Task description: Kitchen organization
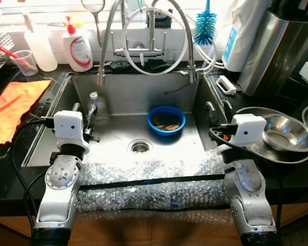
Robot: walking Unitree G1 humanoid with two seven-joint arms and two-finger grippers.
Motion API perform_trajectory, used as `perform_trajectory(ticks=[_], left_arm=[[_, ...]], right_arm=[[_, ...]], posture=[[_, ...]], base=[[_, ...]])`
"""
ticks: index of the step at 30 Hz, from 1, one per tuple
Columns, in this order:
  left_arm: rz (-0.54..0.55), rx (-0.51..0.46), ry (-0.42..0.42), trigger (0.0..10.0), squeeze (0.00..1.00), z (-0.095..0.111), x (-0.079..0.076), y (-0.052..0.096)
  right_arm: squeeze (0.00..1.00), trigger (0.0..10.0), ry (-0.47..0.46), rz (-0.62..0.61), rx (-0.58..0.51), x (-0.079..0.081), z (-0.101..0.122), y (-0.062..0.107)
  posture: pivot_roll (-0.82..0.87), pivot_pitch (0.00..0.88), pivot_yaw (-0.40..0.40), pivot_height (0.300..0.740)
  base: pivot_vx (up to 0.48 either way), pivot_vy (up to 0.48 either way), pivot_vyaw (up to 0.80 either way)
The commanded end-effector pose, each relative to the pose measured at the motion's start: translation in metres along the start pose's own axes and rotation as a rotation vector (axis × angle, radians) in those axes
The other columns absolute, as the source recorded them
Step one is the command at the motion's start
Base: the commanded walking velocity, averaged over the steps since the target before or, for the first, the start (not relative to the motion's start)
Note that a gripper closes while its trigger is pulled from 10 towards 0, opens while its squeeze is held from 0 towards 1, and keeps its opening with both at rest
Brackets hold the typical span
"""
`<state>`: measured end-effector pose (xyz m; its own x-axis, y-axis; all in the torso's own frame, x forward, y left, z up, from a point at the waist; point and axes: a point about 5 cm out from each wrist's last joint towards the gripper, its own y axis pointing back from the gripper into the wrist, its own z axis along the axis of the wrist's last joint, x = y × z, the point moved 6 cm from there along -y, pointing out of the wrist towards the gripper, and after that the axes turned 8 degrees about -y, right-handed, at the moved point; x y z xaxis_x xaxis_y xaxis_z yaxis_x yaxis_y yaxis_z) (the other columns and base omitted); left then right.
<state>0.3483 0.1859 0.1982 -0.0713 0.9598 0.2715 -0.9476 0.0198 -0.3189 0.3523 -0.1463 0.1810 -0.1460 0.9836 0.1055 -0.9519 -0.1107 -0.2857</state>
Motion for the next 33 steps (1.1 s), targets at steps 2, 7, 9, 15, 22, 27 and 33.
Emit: perform_trajectory(ticks=[2,7,9,15,22,27,33], left_arm=[[-0.009,-0.003,-0.009,10.0,0.00,0.001,0.001,-0.001],[-0.015,0.000,-0.013,10.0,0.00,0.000,0.002,-0.003],[-0.016,0.001,-0.014,10.0,0.00,-0.001,0.002,-0.003],[-0.039,-0.002,-0.017,10.0,0.00,-0.001,-0.003,-0.007],[-0.029,-0.005,-0.017,10.0,0.00,-0.001,-0.001,-0.007],[-0.017,-0.011,-0.009,10.0,0.00,0.000,0.000,-0.007],[-0.024,-0.011,-0.009,10.0,0.00,-0.001,-0.001,-0.008]], right_arm=[[0.00,10.0,0.097,-0.041,-0.024,-0.012,0.023,-0.008],[0.00,10.0,0.283,-0.135,0.105,-0.039,0.032,-0.015],[0.00,10.0,0.291,-0.143,0.117,-0.042,0.038,-0.016],[0.00,10.0,0.246,-0.134,0.102,-0.037,0.059,-0.023],[0.00,10.0,0.178,-0.092,0.041,-0.024,0.057,-0.021],[0.00,10.0,0.159,-0.105,0.094,-0.022,0.040,-0.015],[0.00,10.0,0.268,-0.212,0.276,-0.057,0.033,-0.013]], posture=[[-0.06,0.000,0.020,0.740],[-0.08,0.000,0.029,0.740],[-0.08,0.000,0.029,0.740],[-0.10,0.000,0.034,0.740],[-0.09,0.000,0.031,0.740],[-0.08,0.000,0.027,0.740],[-0.09,0.000,0.029,0.740]], base=[[0.000,0.000,0.00],[0.000,0.000,0.00],[0.000,0.000,0.00],[0.000,0.000,0.00],[0.000,0.000,0.00],[0.000,0.000,0.00],[0.000,0.000,0.00]])
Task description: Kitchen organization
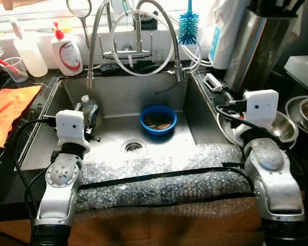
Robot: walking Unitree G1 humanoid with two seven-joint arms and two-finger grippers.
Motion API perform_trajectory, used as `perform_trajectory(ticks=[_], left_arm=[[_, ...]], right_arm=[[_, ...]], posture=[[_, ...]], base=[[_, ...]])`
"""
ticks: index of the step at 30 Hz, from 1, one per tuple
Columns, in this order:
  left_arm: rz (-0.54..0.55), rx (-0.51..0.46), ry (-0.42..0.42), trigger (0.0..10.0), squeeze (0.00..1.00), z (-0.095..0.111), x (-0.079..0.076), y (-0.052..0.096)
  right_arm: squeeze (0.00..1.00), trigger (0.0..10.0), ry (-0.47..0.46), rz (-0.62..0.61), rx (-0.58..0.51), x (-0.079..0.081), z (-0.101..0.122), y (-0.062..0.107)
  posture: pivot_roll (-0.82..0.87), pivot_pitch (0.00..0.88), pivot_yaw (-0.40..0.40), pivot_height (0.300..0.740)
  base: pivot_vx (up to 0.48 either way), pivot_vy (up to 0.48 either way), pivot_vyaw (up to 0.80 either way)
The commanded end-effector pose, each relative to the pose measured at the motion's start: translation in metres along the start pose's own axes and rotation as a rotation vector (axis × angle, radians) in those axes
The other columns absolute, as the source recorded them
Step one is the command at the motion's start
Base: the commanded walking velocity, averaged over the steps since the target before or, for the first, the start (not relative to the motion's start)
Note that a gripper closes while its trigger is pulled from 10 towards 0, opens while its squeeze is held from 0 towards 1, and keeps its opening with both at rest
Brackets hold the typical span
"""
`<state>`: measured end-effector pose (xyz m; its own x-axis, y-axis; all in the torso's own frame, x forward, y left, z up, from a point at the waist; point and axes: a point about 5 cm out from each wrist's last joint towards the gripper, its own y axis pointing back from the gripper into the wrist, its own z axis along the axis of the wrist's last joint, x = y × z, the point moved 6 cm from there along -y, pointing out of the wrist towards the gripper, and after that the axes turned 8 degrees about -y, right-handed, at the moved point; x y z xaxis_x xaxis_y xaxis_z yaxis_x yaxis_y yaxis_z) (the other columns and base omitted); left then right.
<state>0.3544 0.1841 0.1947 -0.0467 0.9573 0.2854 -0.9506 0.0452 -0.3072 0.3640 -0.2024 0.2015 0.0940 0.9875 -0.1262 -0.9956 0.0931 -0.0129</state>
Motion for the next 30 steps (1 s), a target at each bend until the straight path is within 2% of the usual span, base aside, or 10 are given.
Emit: perform_trajectory(ticks=[1,2,3,11,17,18,19,20,28,30], left_arm=[[0.003,-0.014,-0.002,10.0,0.00,0.004,0.001,-0.004],[0.003,-0.014,-0.002,10.0,0.00,0.003,0.001,-0.004],[0.000,-0.013,-0.001,10.0,0.00,0.003,0.000,-0.004],[-0.007,-0.014,-0.003,10.0,0.00,0.004,-0.002,-0.005],[-0.019,-0.004,-0.002,10.0,0.00,0.001,-0.003,-0.005],[-0.021,-0.003,0.000,10.0,0.00,0.001,-0.004,-0.005],[-0.023,-0.002,0.002,10.0,0.00,0.001,-0.005,-0.005],[-0.025,-0.002,0.005,10.0,0.00,0.000,-0.006,-0.005],[-0.023,-0.003,0.008,10.0,0.00,0.000,-0.007,-0.005],[-0.023,-0.006,0.007,10.0,0.00,0.001,-0.006,-0.006]], right_arm=[[0.56,10.0,0.003,-0.008,0.011,-0.006,0.009,-0.001],[0.96,10.0,0.004,-0.010,0.020,-0.007,0.009,-0.001],[1.00,10.0,-0.002,-0.012,0.042,-0.008,0.008,-0.001],[1.00,10.0,0.032,0.014,0.158,-0.006,0.007,0.000],[1.00,10.0,0.053,0.035,0.257,-0.005,-0.002,0.004],[0.10,10.0,0.064,0.040,0.269,-0.005,-0.004,0.005],[0.10,10.0,0.071,0.044,0.277,-0.005,-0.006,0.006],[0.00,10.0,0.089,0.041,0.294,-0.006,-0.007,0.007],[0.00,10.0,0.133,0.012,0.345,-0.015,-0.018,0.009],[0.00,10.0,0.152,-0.025,0.348,-0.022,-0.019,0.008]], posture=[[-0.10,0.000,0.030,0.740],[-0.10,0.000,0.030,0.740],[-0.10,0.000,0.030,0.740],[-0.11,0.000,0.025,0.740],[-0.12,0.000,0.019,0.740],[-0.12,0.000,0.017,0.740],[-0.12,0.000,0.017,0.740],[-0.12,0.000,0.015,0.740],[-0.12,0.000,0.012,0.740],[-0.12,0.000,0.014,0.740]], base=[[0.000,0.000,0.00],[0.000,0.000,0.00],[0.000,0.000,0.00],[0.000,0.000,0.00],[0.000,0.000,0.00],[0.000,0.000,0.00],[0.000,0.000,0.00],[0.000,0.000,0.00],[0.000,0.000,0.00],[0.000,0.000,0.00]])
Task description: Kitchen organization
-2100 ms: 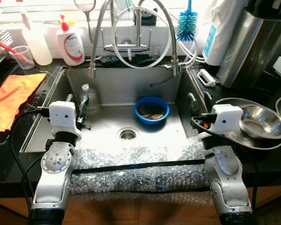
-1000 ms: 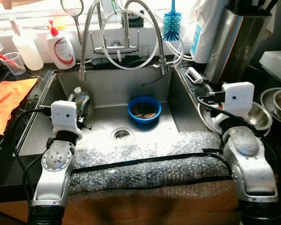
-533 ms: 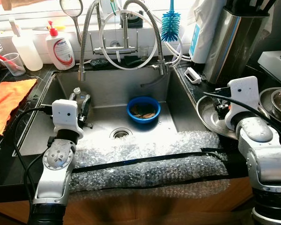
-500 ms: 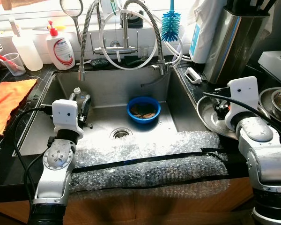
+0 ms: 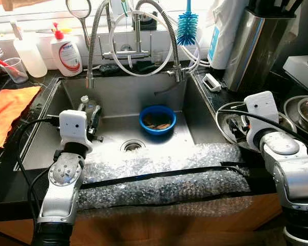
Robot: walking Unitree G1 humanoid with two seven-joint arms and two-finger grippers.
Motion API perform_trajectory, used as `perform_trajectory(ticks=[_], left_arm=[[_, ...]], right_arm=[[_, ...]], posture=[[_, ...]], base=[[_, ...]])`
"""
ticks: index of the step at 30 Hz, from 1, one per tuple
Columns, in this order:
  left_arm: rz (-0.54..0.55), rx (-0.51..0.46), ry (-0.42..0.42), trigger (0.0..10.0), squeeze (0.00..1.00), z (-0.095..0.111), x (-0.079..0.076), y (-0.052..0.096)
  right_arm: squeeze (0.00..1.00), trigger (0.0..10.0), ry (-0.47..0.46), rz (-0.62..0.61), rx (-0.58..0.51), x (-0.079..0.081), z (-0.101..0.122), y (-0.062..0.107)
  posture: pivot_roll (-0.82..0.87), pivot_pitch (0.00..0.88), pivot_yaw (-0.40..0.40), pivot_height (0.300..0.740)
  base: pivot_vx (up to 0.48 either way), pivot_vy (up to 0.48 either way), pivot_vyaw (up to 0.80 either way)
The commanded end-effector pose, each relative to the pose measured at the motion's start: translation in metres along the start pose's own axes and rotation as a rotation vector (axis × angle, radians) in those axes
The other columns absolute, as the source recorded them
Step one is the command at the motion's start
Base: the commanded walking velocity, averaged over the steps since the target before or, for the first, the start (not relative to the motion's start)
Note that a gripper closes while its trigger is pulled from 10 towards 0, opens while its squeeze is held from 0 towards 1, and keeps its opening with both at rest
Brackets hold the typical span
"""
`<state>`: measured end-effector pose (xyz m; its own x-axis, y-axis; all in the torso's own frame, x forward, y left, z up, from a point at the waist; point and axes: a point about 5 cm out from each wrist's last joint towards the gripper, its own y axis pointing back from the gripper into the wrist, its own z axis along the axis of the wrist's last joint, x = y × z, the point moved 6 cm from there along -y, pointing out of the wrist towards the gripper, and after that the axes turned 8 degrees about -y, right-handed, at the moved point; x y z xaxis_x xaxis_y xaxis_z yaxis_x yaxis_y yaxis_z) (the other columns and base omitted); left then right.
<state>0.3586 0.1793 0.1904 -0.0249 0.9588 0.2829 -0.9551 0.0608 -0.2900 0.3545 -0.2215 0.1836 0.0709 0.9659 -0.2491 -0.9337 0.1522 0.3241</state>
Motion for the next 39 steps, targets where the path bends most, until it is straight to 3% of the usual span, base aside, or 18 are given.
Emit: perform_trajectory(ticks=[1,7,16,17,18,19,39], left_arm=[[-0.004,-0.019,-0.002,10.0,0.00,0.005,-0.001,-0.003],[-0.013,-0.019,-0.001,10.0,0.00,0.004,-0.002,-0.003],[-0.027,-0.020,-0.004,10.0,0.00,0.005,-0.004,-0.005],[-0.029,-0.020,-0.006,10.0,0.00,0.005,-0.004,-0.005],[-0.030,-0.020,-0.007,10.0,0.00,0.005,-0.004,-0.005],[-0.031,-0.019,-0.008,10.0,0.00,0.005,-0.004,-0.005],[-0.030,-0.019,-0.021,10.0,0.00,0.006,-0.001,-0.006]], right_arm=[[0.00,10.0,0.019,-0.036,0.003,-0.007,-0.001,0.000],[0.00,10.0,0.016,-0.063,0.029,-0.013,-0.009,0.000],[0.00,10.0,-0.001,-0.033,0.072,-0.005,-0.025,-0.003],[0.00,6.0,0.000,-0.033,0.073,-0.005,-0.026,-0.004],[0.00,6.0,-0.001,-0.033,0.074,-0.005,-0.026,-0.004],[0.00,0.0,-0.004,-0.033,0.072,-0.005,-0.026,-0.004],[0.00,0.0,-0.006,0.000,0.020,0.005,-0.015,-0.008]], posture=[[-0.12,0.000,0.014,0.740],[-0.12,0.000,0.016,0.740],[-0.11,0.000,0.019,0.740],[-0.11,0.000,0.020,0.740],[-0.11,0.000,0.020,0.740],[-0.11,0.000,0.020,0.740],[-0.10,0.000,0.024,0.740]], base=[[0.000,0.000,0.00],[0.000,0.000,0.00],[0.000,0.000,0.00],[0.000,0.000,0.00],[0.000,0.000,0.00],[0.000,0.000,0.00],[0.000,0.000,0.00]])
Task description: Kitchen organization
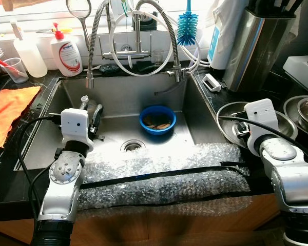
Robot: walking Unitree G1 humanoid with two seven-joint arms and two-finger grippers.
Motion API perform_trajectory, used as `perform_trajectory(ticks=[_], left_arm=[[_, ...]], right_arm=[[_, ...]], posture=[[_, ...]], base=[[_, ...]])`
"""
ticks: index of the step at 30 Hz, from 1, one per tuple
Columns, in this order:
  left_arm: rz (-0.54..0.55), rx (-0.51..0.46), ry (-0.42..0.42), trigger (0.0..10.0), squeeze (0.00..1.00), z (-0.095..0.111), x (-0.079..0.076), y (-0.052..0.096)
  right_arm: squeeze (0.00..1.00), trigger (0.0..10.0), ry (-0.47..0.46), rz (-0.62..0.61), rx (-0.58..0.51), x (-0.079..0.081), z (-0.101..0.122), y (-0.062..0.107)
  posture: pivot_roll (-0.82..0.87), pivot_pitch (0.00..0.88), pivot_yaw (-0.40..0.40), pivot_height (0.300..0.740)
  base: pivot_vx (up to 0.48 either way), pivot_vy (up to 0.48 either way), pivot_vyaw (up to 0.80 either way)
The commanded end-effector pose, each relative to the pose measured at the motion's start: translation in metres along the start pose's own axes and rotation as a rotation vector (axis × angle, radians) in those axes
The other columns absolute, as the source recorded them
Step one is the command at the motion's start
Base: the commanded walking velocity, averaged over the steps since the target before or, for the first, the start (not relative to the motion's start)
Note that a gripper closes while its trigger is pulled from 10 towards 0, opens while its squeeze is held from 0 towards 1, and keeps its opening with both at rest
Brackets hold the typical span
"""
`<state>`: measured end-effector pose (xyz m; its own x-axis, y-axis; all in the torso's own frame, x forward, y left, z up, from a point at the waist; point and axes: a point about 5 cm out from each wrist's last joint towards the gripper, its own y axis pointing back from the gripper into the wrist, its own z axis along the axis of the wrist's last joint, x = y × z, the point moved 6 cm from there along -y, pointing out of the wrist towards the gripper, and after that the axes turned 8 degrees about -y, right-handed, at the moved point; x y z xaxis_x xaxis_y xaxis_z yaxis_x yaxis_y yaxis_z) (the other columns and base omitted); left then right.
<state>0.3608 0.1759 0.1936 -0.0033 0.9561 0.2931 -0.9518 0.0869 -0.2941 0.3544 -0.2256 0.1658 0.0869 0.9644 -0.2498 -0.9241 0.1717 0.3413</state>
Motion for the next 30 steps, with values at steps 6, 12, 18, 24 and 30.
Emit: perform_trajectory(ticks=[6,12,18,24,30], left_arm=[[0.000,-0.008,-0.018,10.0,0.00,0.003,0.003,-0.004],[0.006,-0.008,-0.014,10.0,0.00,0.003,0.005,-0.005],[0.018,-0.012,-0.008,10.0,0.00,0.004,0.007,-0.006],[0.021,-0.015,0.000,10.0,0.00,0.005,0.007,-0.007],[0.028,-0.020,0.015,10.0,0.00,0.006,0.007,-0.009]], right_arm=[[0.00,0.0,0.008,0.039,-0.031,0.010,0.008,-0.002],[0.00,0.0,-0.012,0.054,-0.063,0.014,0.013,-0.003],[0.00,0.0,-0.028,0.054,-0.128,0.016,0.026,-0.002],[0.00,0.0,-0.041,0.034,-0.194,0.013,0.040,0.001],[0.00,8.0,-0.019,-0.011,-0.297,0.005,0.066,0.008]], posture=[[-0.10,0.000,0.026,0.740],[-0.10,0.000,0.029,0.740],[-0.10,0.000,0.030,0.740],[-0.10,0.000,0.031,0.740],[-0.10,0.000,0.031,0.740]], base=[[0.000,0.000,0.00],[0.000,0.000,0.00],[0.000,0.000,0.00],[0.000,0.000,0.00],[0.000,0.000,0.00]])
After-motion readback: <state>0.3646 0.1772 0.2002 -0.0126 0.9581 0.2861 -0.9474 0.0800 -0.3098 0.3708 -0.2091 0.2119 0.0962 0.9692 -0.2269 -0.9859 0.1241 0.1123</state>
